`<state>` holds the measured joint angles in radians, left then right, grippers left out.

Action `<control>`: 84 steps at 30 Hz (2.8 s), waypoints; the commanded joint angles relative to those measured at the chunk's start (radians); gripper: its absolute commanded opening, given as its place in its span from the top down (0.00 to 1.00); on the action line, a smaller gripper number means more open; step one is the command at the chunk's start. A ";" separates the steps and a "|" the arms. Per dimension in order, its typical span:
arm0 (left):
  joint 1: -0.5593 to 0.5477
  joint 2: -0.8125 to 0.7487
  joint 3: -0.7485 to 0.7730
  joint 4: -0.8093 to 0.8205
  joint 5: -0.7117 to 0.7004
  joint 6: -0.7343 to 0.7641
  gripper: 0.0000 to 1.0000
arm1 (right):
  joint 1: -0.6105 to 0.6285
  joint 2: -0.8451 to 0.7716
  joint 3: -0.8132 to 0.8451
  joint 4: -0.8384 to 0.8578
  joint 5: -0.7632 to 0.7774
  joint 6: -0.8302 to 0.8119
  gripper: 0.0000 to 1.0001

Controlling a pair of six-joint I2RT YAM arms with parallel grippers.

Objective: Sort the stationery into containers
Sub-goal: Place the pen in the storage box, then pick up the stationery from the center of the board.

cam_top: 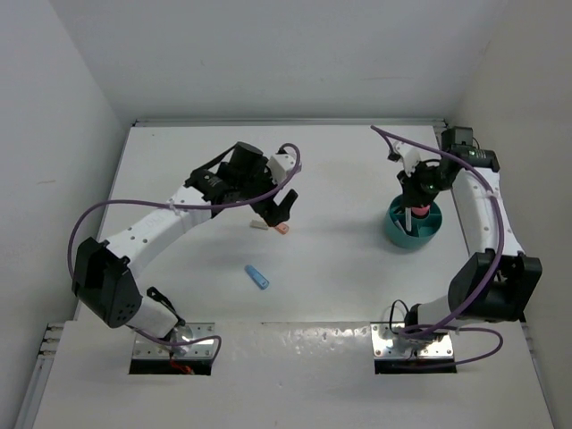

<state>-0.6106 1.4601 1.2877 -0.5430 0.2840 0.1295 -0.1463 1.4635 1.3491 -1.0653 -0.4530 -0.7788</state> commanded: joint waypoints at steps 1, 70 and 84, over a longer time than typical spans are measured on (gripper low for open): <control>0.034 -0.034 -0.019 0.031 0.004 -0.008 0.00 | 0.017 -0.029 -0.037 0.064 0.023 -0.036 1.00; -0.158 -0.049 -0.082 0.196 0.129 0.213 0.94 | 0.086 -0.310 -0.334 0.404 -0.569 1.269 0.19; -0.258 0.008 0.084 0.184 0.066 0.073 0.94 | 0.243 -0.203 -0.216 0.484 -0.549 1.307 0.23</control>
<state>-0.8536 1.4551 1.3235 -0.3676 0.3515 0.2405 0.0692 1.2572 1.0523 -0.5777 -1.0027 0.5678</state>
